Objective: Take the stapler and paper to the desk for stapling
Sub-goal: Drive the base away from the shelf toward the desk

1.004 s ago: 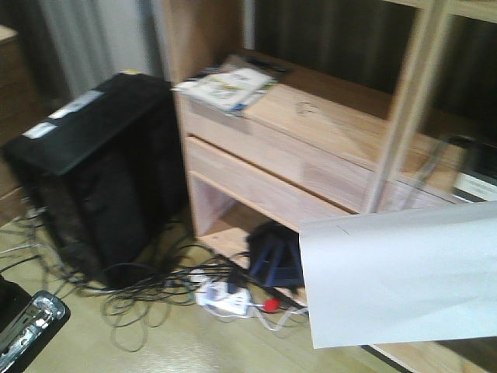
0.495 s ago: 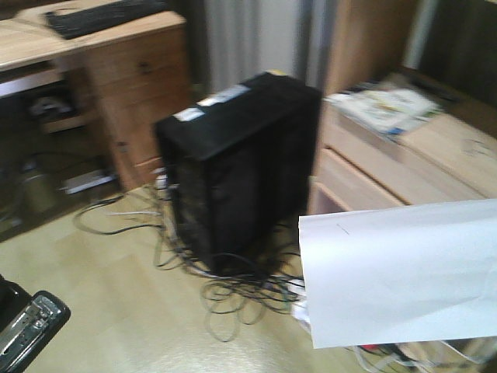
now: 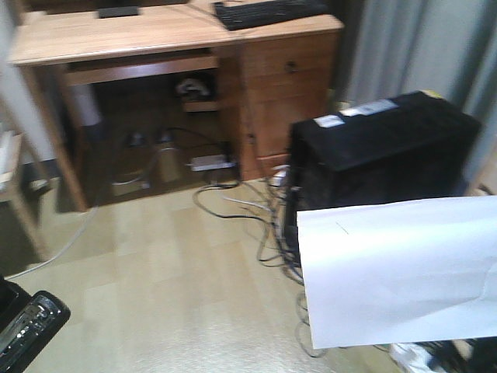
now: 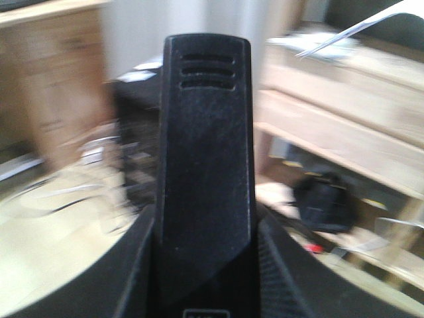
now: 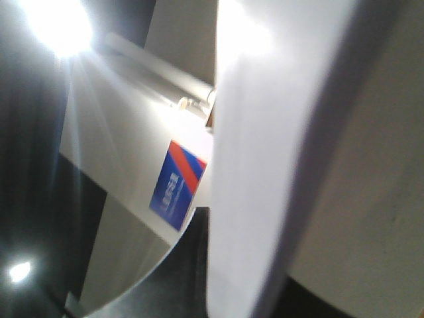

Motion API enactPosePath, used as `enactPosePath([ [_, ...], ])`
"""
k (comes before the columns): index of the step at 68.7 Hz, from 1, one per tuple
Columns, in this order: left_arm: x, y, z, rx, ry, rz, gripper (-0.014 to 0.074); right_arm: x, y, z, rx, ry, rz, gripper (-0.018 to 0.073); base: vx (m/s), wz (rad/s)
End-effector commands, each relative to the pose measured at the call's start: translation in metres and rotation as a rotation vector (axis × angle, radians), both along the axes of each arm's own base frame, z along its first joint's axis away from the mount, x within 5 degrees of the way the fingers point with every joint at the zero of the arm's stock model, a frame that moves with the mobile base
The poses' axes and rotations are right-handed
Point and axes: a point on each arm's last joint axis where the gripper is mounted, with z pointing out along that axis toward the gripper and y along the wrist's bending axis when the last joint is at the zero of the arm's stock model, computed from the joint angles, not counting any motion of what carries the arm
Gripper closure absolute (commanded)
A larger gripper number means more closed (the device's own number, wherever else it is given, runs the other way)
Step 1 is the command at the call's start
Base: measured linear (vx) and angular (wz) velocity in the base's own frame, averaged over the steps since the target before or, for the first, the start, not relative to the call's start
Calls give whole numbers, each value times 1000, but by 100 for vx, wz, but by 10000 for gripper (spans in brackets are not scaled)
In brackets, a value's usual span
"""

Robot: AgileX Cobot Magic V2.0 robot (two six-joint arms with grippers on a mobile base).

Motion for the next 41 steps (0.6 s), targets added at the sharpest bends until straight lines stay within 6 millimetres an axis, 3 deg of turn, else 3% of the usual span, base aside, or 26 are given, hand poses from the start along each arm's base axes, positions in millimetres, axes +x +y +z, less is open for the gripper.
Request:
enactPosePath([
  [1,2,0,19,-91,-99,15,603,-2,0,3,5,-50,3,561,3,61],
  [19,2,0,19,-91,-99,15,603,-2,0,3,5,-50,3,561,5,46],
  [41,2,0,19,-91,-99,15,603,-2,0,3,5,-50,3,561,10,20],
])
